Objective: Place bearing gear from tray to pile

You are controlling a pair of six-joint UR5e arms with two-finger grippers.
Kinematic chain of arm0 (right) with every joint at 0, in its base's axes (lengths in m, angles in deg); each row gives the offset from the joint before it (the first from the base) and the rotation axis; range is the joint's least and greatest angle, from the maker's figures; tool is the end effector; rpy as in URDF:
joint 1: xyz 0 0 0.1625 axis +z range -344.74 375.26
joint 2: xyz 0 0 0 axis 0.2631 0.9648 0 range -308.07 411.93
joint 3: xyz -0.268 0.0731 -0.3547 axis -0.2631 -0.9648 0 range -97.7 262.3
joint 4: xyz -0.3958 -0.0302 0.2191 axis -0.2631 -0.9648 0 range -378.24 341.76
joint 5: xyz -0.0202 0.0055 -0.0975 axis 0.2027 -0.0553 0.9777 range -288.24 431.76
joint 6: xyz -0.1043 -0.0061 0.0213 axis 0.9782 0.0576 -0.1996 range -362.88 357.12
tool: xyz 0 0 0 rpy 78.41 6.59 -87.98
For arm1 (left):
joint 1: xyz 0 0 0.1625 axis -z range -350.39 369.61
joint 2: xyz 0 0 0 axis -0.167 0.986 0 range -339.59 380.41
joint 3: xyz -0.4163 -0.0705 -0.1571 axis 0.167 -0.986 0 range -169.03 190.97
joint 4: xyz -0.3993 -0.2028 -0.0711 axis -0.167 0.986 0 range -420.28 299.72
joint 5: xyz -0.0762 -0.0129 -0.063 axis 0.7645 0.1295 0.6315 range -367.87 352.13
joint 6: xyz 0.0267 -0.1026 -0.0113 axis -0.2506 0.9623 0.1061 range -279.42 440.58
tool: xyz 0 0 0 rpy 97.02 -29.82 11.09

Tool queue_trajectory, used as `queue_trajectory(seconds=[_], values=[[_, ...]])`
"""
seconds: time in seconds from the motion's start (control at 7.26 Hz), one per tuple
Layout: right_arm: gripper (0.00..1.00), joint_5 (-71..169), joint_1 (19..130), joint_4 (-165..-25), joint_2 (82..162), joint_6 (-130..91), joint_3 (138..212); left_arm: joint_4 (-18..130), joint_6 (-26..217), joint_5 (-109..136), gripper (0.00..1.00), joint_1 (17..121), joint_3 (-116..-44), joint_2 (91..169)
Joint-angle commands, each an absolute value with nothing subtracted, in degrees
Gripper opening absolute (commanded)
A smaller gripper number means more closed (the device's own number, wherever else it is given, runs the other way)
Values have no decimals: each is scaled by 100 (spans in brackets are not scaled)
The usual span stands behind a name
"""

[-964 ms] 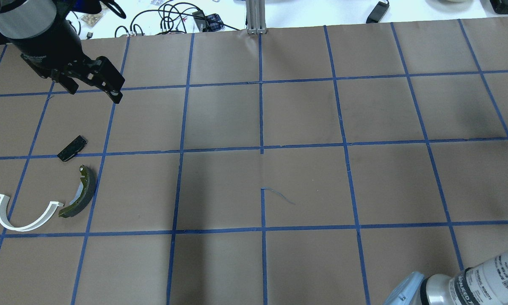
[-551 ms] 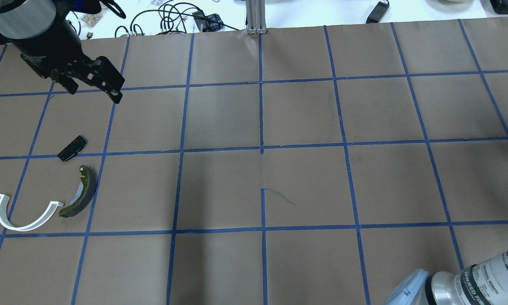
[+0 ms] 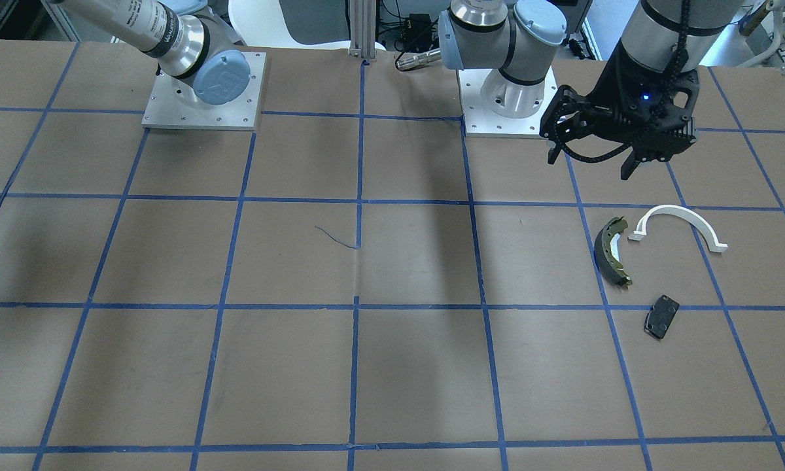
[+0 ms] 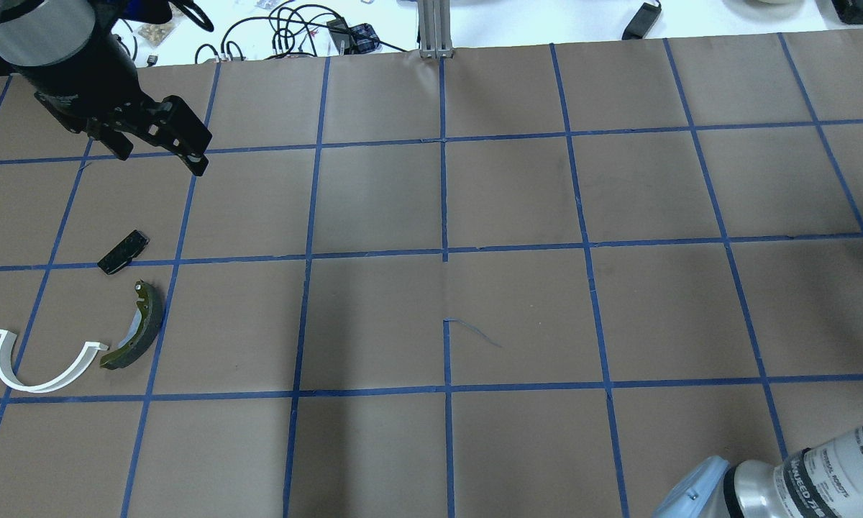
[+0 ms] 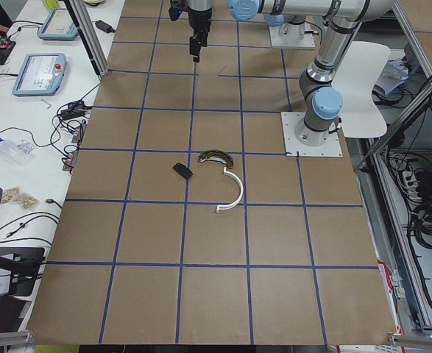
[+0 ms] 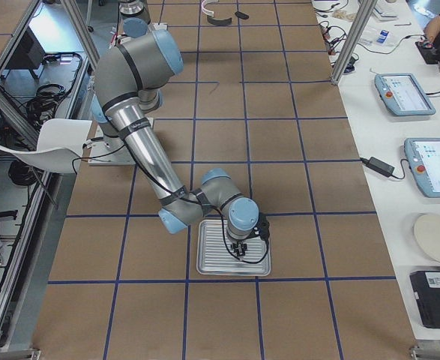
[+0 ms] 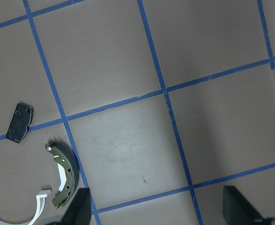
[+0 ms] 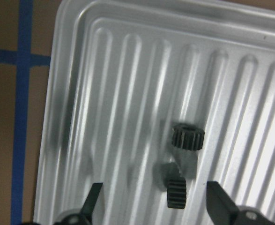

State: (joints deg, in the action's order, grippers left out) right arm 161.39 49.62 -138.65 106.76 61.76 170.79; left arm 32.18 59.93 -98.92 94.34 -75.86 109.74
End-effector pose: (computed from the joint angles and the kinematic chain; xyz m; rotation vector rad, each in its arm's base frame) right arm -0.5135 -0.5135 0.1784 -0.2421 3.0794 0.0349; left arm -0.0821 -0.5393 0.5379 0.4169 3.0901 -0.0301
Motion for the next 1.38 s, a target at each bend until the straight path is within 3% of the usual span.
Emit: queue_trajectory(seconds=[0.0,0.41,0.69,0.96,1.24], values=[[55,16316,4953,-13927,10598,6163,17081,3218,5993,-9892,100,9434,-7586,10971],[0,16431,4953,-13874,10616,6172,17011,3218,5993,-9892,100,9425,-7586,10980],[0,16440,4953,-13839,10747,6137,17072,3218,5993,-9892,100,9434,-7586,10980],[0,16607,5224,-12782,11421,5526,17081,3218,5993,-9892,100,9425,-7586,10980],[0,16581,6843,-11647,11985,3888,17098,3218,5993,-9892,100,9434,-7586,10980]])
